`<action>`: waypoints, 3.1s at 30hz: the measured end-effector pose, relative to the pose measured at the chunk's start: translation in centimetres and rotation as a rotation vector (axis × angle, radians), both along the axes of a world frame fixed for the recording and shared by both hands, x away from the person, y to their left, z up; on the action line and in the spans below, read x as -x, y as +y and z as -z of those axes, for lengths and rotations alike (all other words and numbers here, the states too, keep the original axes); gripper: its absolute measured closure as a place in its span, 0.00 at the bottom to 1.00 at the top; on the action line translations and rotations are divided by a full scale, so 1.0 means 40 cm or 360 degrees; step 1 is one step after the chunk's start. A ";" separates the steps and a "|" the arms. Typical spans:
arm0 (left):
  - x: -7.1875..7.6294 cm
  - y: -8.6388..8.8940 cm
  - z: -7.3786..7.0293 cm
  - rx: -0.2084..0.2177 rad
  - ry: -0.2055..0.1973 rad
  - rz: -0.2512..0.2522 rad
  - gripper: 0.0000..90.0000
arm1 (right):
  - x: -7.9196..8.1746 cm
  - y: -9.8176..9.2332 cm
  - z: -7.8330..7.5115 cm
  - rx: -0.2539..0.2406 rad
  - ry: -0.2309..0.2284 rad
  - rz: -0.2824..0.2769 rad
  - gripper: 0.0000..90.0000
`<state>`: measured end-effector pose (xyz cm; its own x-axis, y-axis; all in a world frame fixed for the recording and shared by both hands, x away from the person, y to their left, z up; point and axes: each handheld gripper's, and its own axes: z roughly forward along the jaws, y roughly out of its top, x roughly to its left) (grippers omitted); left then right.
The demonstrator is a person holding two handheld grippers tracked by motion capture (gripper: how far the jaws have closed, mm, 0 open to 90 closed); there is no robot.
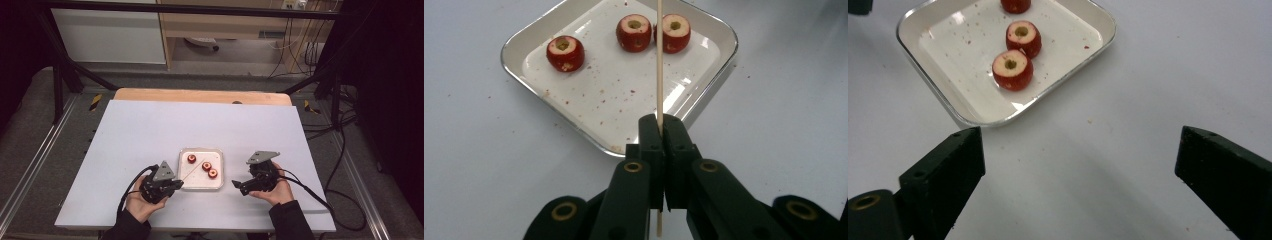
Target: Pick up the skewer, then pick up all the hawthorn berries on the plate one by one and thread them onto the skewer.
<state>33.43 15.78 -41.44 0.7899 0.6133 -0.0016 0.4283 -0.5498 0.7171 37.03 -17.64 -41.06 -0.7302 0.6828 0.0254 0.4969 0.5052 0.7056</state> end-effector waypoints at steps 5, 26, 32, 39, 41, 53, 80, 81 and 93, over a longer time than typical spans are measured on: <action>0.010 0.028 0.010 0.0063 0.0042 -0.0070 0.98 | -0.014 0.007 -0.014 -0.0056 0.0041 0.0054 0.04; 0.019 0.070 0.032 0.0144 -0.0036 -0.0089 0.98 | -0.061 0.142 -0.052 0.0032 0.0182 0.0021 0.05; 0.021 0.072 0.034 0.0154 -0.0041 -0.0085 0.98 | -0.085 0.193 -0.048 0.0109 0.0275 -0.0050 0.14; 0.018 0.073 0.041 0.0169 -0.0017 -0.0091 0.98 | -0.118 0.229 -0.037 0.0233 0.0426 -0.0122 0.30; 0.019 0.073 0.041 0.0161 -0.0023 -0.0093 0.98 | -0.127 0.237 -0.031 0.0255 0.0447 -0.0142 0.34; 0.021 0.068 0.042 0.0138 -0.0034 -0.0088 0.98 | -0.159 0.252 0.001 0.0254 0.0595 -0.0108 0.56; 0.030 0.059 0.043 0.0138 -0.0053 -0.0089 0.98 | -0.142 0.231 -0.037 0.0071 0.0597 0.0001 0.67; 0.031 0.059 0.043 0.0140 -0.0056 -0.0091 0.98 | -0.140 0.226 -0.042 0.0040 0.0585 0.0003 0.67; 0.036 0.056 0.043 0.0183 -0.0065 -0.0126 0.98 | -0.107 0.161 -0.060 -0.0430 0.0416 0.0121 0.67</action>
